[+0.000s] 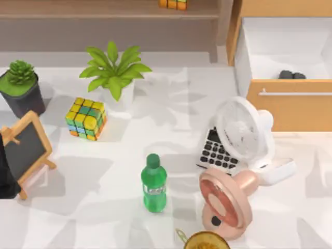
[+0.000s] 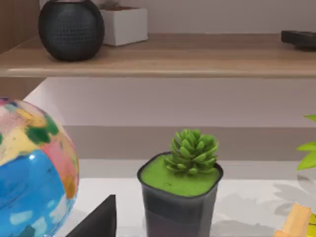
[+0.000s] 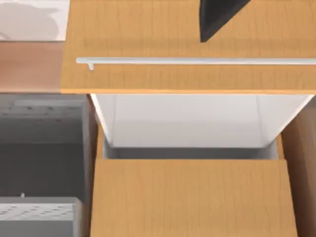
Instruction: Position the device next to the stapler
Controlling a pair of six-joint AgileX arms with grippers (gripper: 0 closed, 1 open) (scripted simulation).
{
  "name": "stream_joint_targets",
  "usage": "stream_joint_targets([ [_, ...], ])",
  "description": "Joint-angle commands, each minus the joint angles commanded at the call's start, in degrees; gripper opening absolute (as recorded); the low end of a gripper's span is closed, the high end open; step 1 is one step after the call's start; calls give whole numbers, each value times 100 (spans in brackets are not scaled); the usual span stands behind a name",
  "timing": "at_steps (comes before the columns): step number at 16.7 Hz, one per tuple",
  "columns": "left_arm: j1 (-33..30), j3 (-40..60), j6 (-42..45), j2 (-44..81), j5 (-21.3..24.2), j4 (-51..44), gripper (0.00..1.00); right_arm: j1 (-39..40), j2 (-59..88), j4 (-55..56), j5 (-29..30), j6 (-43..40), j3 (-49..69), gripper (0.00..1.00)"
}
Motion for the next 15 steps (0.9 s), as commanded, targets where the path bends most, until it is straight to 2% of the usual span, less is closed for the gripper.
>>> stream_joint_targets([
  [4, 0, 0, 0, 0, 0, 0, 100, 13, 173, -110, 5, 43, 168, 100],
  [7, 0, 0, 0, 0, 0, 0, 100, 66, 885, -553, 22, 211, 869, 100],
  [11, 0, 0, 0, 0, 0, 0, 100, 180, 2682, -1518, 61, 579, 2581, 100],
  [15, 0, 0, 0, 0, 0, 0, 100, 331, 5266, -2711, 108, 1035, 4822, 100],
])
